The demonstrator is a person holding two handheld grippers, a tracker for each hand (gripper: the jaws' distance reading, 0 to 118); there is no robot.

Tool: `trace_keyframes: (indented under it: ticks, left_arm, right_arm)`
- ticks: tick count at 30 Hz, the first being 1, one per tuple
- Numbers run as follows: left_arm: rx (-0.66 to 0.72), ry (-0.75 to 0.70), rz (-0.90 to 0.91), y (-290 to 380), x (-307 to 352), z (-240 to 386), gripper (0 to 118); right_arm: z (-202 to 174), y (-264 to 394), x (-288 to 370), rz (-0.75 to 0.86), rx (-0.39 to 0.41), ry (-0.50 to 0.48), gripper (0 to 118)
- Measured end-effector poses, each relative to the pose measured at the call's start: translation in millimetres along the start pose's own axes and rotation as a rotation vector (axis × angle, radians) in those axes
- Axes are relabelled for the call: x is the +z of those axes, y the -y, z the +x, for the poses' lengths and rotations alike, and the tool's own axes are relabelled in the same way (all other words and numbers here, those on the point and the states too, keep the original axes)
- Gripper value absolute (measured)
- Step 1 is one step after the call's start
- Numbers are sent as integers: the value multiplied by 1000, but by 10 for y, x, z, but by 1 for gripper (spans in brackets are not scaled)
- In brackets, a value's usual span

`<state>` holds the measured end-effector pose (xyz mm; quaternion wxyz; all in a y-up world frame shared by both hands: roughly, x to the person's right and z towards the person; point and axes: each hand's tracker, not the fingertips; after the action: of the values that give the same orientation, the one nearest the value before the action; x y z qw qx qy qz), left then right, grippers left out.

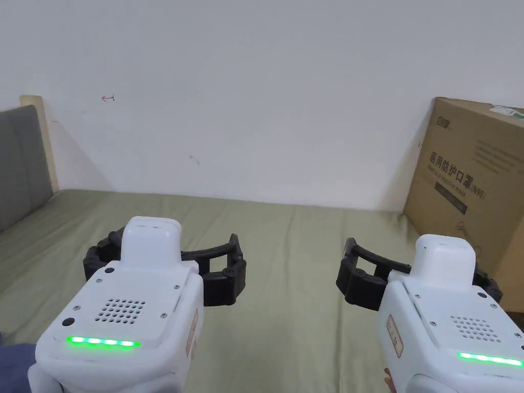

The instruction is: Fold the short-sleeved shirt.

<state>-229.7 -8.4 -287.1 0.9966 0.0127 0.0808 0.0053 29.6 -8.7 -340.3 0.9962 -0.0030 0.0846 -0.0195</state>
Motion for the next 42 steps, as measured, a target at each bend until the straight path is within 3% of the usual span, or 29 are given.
trace_keyframes:
  ticks: [35,37,42]
  left_arm:
    - [-3,37,-22,-101,13,81,118]
    - [-12,33,-21,-106,10,84,118]
    - [-14,11,-6,-106,24,76,118]
  right_arm:
    - [36,-29,73,36,34,10,118]
    - [15,-9,96,61,44,52,118]
    - [18,6,140,112,60,45,118]
